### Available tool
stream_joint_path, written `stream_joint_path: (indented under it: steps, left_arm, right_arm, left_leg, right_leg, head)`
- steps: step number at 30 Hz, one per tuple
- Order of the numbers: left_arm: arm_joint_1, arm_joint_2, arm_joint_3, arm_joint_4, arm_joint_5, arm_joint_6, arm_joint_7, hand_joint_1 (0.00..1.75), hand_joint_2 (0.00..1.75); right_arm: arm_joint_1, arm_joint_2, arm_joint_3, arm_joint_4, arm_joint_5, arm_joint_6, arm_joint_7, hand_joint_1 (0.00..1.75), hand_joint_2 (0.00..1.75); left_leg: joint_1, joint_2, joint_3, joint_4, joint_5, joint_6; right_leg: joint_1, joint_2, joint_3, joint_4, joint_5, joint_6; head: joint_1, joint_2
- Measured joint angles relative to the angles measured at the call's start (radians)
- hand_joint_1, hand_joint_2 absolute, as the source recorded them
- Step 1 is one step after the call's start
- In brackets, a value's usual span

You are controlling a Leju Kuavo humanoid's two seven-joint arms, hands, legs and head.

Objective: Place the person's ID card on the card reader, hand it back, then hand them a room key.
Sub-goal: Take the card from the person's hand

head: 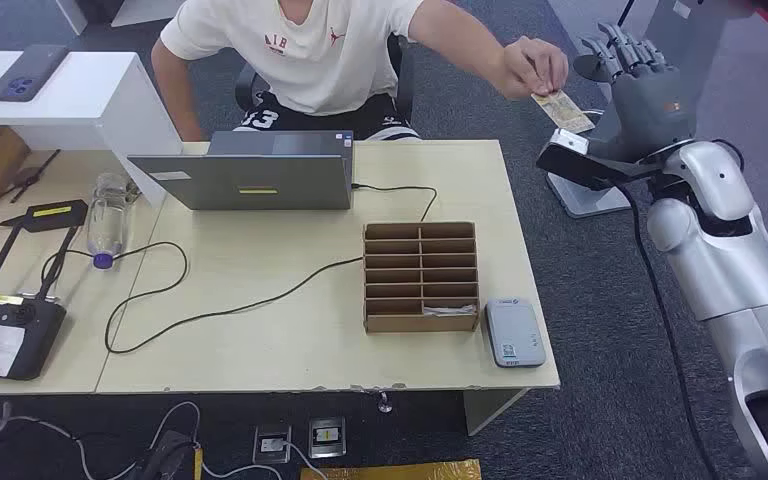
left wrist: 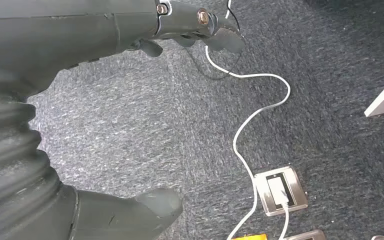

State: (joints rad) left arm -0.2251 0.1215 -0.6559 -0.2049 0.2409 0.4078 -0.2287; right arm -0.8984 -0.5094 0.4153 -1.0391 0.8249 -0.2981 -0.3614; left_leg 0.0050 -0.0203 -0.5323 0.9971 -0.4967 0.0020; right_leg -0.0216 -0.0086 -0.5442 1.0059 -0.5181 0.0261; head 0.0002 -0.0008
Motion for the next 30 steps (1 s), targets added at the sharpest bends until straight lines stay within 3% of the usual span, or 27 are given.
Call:
stream_joint_path:
  steps: [7,8,11,12,30]
  left_arm:
    - [0.002,0.005,-0.006,0.0,0.001,0.002,0.003,0.0,1.75]
    - [0.002,0.005,-0.006,0.0,0.001,0.003,0.003,0.0,1.75]
    - [0.003,0.005,-0.008,0.0,0.001,0.005,0.004,0.0,1.75]
    - [0.003,0.005,-0.009,0.0,0.001,0.006,0.004,0.0,1.75]
    - [0.004,0.008,-0.023,0.0,-0.022,0.011,0.009,0.0,1.75]
  right_arm:
    - [-0.004,0.011,0.024,0.056,-0.025,-0.026,-0.004,0.0,1.75]
    - [-0.004,0.013,0.026,0.063,-0.032,-0.028,-0.005,0.27,1.75]
    - [-0.004,0.017,0.034,0.078,-0.057,-0.027,0.0,1.58,1.75]
    - [-0.004,0.018,0.035,0.081,-0.064,-0.024,0.003,1.75,1.75]
    - [0.014,0.004,0.036,0.084,-0.144,0.01,0.047,1.75,1.75]
  left_leg:
    - [0.0,0.0,0.0,0.0,0.0,0.0]
    - [0.0,0.0,0.0,0.0,0.0,0.0]
    - [0.0,0.0,0.0,0.0,0.0,0.0]
    - [0.0,0.0,0.0,0.0,0.0,0.0]
    - [0.0,0.002,0.0,0.0,0.0,0.0]
  right_leg:
    - [0.0,0.001,0.0,0.0,0.0,0.0]
    - [0.0,0.001,0.0,0.0,0.0,0.0]
    - [0.0,0.001,0.0,0.0,0.0,0.0]
    - [0.0,0.001,0.0,0.0,0.0,0.0]
    - [0.0,0.003,-0.001,0.0,0.0,0.0]
  head:
    - [0.0,0.0]
    - [0.0,0.0]
    - [0.0,0.0]
    - [0.0,0.0]
    - [0.0,0.0]
